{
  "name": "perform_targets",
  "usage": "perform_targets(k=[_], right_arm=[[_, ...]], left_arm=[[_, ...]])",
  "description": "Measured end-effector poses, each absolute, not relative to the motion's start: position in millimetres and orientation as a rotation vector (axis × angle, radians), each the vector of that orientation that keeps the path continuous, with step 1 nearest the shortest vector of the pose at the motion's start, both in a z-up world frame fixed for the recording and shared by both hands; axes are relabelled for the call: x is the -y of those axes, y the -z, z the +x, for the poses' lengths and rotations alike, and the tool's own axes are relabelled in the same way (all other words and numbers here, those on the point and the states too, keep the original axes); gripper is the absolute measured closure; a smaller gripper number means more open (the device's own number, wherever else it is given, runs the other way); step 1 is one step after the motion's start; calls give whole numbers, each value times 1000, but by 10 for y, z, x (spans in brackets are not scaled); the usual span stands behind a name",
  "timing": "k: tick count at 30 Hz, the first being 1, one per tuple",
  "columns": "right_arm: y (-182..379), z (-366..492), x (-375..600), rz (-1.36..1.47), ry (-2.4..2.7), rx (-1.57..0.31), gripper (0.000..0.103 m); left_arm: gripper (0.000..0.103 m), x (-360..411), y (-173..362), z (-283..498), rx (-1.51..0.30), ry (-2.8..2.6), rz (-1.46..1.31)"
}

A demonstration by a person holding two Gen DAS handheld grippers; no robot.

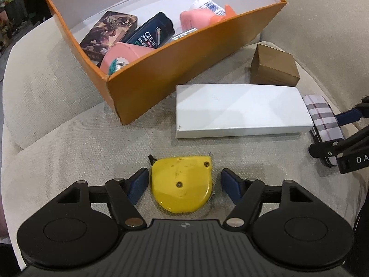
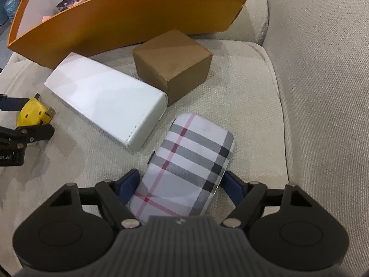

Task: Organize rigid objects
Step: 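Grasp the plaid case with the right tool while the left tool grasps the yellow tape measure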

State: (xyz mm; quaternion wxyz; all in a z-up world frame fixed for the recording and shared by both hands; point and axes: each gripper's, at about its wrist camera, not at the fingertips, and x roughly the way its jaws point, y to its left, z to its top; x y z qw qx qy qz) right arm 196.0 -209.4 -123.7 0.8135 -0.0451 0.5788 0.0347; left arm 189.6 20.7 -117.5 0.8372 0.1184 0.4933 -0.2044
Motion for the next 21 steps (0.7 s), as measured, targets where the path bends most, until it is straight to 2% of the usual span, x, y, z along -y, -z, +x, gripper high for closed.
perform_targets(k=[3,9,21], right_arm=[[1246,1946,2099,-94,-83,-1231,29],[1208,1862,2105,-92,-93,-1217,36],[1107,1694,2101,-90,-102,-1221,38]], left_arm=[[42,-191,1146,1868,-1036,438,261],[42,-152,1116,1783,-1038,469,312],[42,-229,914,1517,-998,477,356]])
